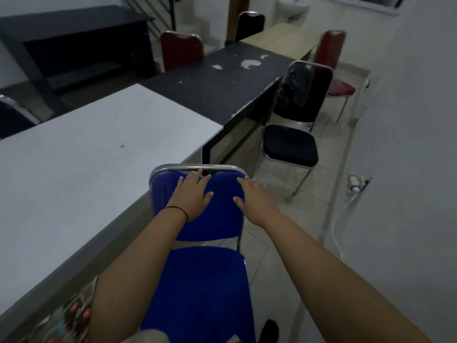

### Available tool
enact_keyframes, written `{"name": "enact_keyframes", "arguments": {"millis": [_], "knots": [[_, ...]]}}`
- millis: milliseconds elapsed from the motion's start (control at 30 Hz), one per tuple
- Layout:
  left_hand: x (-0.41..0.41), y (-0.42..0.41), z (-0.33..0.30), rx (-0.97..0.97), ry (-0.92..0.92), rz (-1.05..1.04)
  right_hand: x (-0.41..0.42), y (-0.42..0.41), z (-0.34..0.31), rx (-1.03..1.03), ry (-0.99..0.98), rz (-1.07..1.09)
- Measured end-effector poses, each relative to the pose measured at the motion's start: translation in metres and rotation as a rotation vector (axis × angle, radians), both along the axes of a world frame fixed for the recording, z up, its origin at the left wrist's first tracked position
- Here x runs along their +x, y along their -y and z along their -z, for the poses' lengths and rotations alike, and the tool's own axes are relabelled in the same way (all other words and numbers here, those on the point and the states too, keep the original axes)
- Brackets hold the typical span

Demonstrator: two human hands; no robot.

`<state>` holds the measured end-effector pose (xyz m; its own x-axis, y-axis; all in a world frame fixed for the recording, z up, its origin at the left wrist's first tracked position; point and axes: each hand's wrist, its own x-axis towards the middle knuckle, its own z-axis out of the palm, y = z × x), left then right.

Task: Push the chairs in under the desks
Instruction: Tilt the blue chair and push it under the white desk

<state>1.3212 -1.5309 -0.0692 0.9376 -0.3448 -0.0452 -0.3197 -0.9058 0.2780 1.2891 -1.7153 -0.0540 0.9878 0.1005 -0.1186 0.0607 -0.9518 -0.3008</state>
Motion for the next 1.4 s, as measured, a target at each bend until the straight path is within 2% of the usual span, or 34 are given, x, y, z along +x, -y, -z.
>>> {"name": "enact_keyframes", "arguments": {"millis": [300,533,733,867,1033,1233,1400], "knots": [[0.028,0.010,0.035,-0.004,-0.049,-0.378,0.103,0.014,0.034,-0.100,0.024,-0.378],[0.031,0.061,0.045,-0.034,-0.100,-0.634,0.152,0.029,0.049,-0.044,-0.034,-0.669],[0.030,0.084,0.043,-0.019,-0.151,-0.681,0.174,0.023,0.049,-0.046,0.031,-0.842],[0.027,0.092,0.044,0.003,-0.105,-0.701,0.191,0.006,0.041,-0.042,0.084,-0.951],[0.019,0.101,0.051,0.047,-0.101,-0.818,0.208,-0.019,0.044,0.006,0.057,-1.120],[0.043,0.124,0.054,0.065,-0.047,-1.087,0.248,-0.059,0.050,0.038,0.081,-1.474],[0.077,0.161,0.045,0.023,0.029,-1.302,0.280,-0.086,0.049,-0.037,0.170,-1.789]]}}
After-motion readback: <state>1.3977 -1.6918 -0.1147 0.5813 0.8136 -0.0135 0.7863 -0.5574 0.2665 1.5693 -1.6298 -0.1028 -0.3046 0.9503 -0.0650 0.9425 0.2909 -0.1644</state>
